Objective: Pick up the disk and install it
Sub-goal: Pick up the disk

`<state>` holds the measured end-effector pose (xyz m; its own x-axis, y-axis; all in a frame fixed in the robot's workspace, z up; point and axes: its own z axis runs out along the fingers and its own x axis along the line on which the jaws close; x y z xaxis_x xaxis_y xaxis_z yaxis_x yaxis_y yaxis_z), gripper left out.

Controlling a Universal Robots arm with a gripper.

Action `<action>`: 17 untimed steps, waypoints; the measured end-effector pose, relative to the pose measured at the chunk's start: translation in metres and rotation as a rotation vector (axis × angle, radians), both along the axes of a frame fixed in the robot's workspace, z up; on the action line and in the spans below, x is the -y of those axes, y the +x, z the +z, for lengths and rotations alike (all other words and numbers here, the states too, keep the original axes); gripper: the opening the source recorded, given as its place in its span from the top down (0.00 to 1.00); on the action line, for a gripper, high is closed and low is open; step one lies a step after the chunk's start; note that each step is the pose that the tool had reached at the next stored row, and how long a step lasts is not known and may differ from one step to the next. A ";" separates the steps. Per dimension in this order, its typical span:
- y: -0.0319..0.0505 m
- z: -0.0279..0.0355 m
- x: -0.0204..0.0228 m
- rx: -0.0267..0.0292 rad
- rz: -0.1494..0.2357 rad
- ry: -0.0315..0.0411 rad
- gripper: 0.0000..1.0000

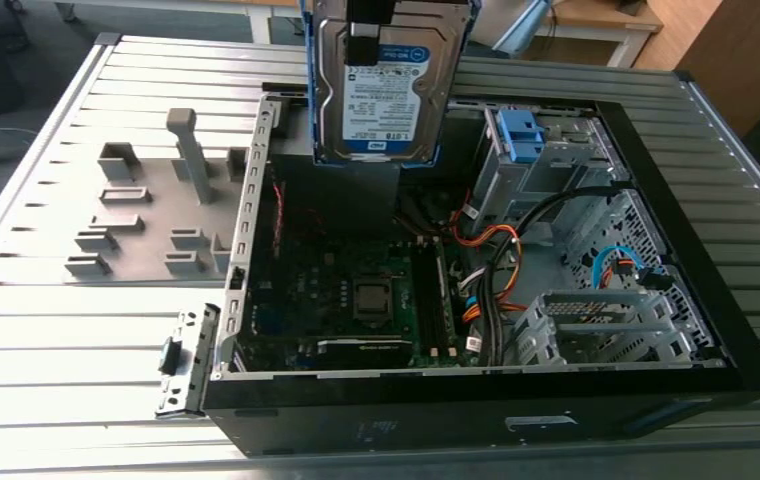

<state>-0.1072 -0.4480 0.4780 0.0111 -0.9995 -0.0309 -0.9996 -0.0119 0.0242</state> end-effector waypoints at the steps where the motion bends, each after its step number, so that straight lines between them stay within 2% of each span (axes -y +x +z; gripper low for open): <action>1: 0.0000 0.0000 0.0027 -0.0001 0.000 -0.0001 0.64; 7: 0.0000 0.0000 0.0167 -0.0001 0.000 -0.0001 0.64; 17: 0.0000 -0.0001 0.0301 0.0000 0.000 0.0000 0.64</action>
<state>-0.1072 -0.4781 0.4779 0.0110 -0.9995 -0.0309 -0.9996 -0.0118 0.0242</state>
